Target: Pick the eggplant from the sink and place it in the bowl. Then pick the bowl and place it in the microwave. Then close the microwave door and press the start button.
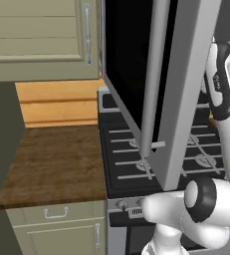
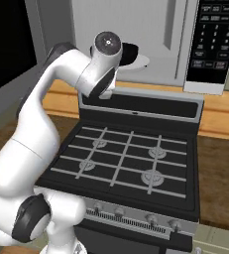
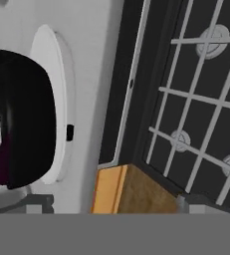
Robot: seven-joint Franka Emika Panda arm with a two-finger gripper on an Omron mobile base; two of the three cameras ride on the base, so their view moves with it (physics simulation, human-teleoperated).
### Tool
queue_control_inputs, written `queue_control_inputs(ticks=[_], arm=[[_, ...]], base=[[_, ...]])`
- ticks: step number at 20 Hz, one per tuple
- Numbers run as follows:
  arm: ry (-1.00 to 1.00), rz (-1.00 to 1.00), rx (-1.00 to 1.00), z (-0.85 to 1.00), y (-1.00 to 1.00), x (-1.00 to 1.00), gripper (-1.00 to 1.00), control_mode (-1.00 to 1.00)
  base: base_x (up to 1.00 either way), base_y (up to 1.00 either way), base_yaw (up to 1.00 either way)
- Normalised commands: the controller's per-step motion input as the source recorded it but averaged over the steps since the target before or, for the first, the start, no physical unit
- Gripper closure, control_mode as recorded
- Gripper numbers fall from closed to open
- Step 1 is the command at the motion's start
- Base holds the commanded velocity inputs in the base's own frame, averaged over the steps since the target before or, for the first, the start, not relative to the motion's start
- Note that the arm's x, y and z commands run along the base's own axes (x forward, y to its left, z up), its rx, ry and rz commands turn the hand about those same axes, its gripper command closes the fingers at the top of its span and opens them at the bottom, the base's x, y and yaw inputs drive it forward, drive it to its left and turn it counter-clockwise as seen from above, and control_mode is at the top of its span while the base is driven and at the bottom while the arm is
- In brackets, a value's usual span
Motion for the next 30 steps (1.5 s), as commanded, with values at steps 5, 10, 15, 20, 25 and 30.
queue_control_inputs(ticks=[5,10,15,20,25,30], arm=[[0.00,0.04,-0.10,-0.45,-0.09,-0.30,-1.00,-1.00],[0.00,0.02,-0.17,-0.34,-0.17,0.00,-1.00,-1.00],[0.00,-0.08,-0.27,-0.19,-0.08,0.00,-1.00,-1.00],[0.00,-0.17,-0.28,-0.09,-0.24,0.05,-1.00,-1.00],[0.01,-0.21,-0.25,-0.23,-0.39,0.01,-1.00,-1.00],[0.00,-0.22,-0.21,-0.38,-0.20,0.00,-1.00,-1.00]], base=[[0.00,0.00,0.00],[0.00,0.00,0.00],[0.00,0.00,0.00],[0.00,0.00,0.00],[0.00,0.00,0.00],[0.00,0.00,0.00]])
